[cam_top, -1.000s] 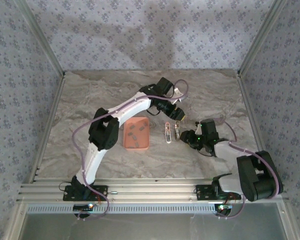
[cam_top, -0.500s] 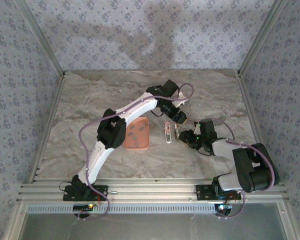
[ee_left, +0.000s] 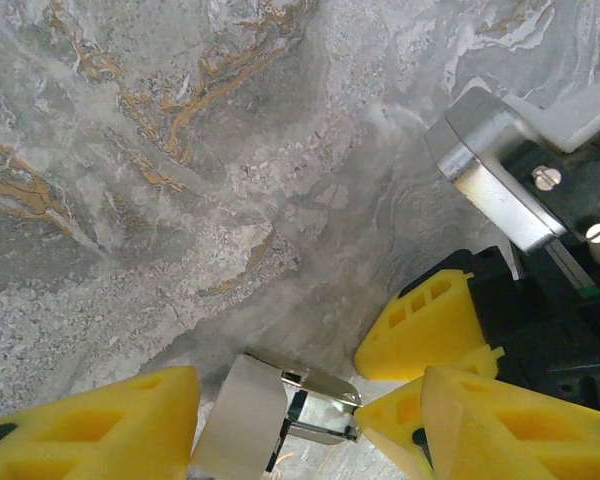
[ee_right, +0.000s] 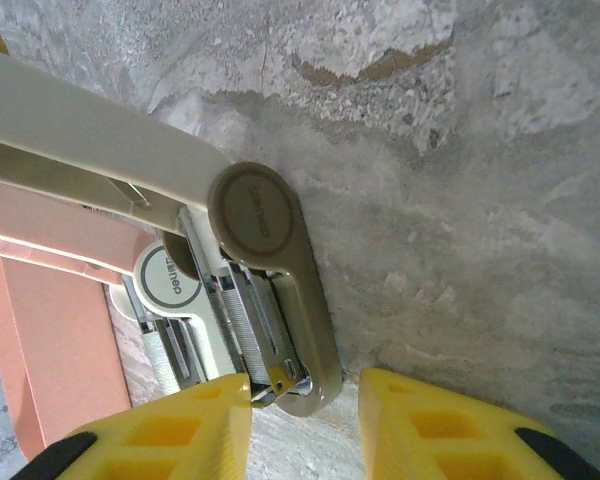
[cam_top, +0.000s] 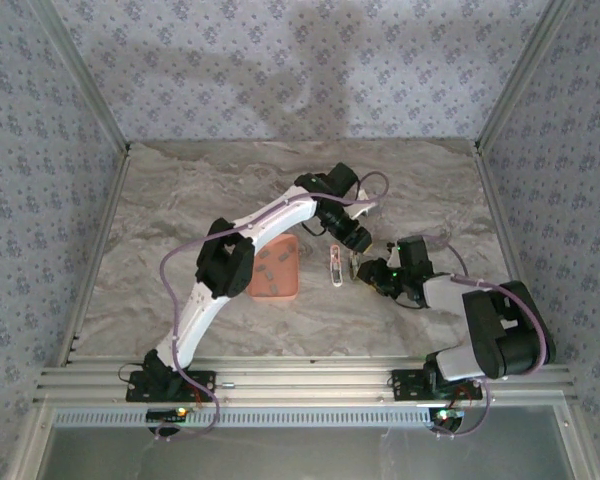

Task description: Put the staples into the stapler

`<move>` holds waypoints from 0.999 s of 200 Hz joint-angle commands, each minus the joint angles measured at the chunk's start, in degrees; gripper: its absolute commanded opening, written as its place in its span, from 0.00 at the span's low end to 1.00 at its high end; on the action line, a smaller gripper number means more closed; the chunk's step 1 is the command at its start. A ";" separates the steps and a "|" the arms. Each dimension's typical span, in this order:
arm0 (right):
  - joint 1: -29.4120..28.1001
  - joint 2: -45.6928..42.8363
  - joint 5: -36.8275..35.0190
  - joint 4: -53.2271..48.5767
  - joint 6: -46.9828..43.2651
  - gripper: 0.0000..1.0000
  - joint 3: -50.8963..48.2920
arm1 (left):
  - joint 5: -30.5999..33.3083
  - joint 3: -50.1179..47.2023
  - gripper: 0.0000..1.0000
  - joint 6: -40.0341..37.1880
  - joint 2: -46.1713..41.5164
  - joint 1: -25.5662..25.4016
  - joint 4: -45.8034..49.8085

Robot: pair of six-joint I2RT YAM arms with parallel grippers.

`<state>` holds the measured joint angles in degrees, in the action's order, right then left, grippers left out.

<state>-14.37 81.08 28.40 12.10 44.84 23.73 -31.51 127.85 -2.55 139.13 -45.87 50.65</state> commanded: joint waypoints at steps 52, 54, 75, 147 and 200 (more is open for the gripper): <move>-1.04 4.27 -2.53 1.02 -0.75 0.31 1.01 | -4.65 1.79 0.58 -2.80 0.71 -0.73 2.22; -1.06 4.31 -2.51 1.03 -0.86 0.31 1.05 | -4.73 1.79 0.58 -2.88 0.71 -0.70 2.27; -1.04 4.27 -2.86 0.80 -0.95 0.30 0.95 | -5.95 1.70 0.57 -3.41 0.53 -0.74 2.86; -1.00 2.11 -3.69 -1.04 -1.44 0.30 0.65 | -7.87 -2.08 0.55 -4.18 -1.66 -0.94 2.88; -0.78 -3.43 -5.08 -5.26 -2.42 0.33 -0.29 | -8.77 -5.96 0.55 -3.47 -3.91 -1.59 1.15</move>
<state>-14.98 80.25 26.57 10.79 44.10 24.23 -38.63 124.18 -5.54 138.78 -46.30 51.22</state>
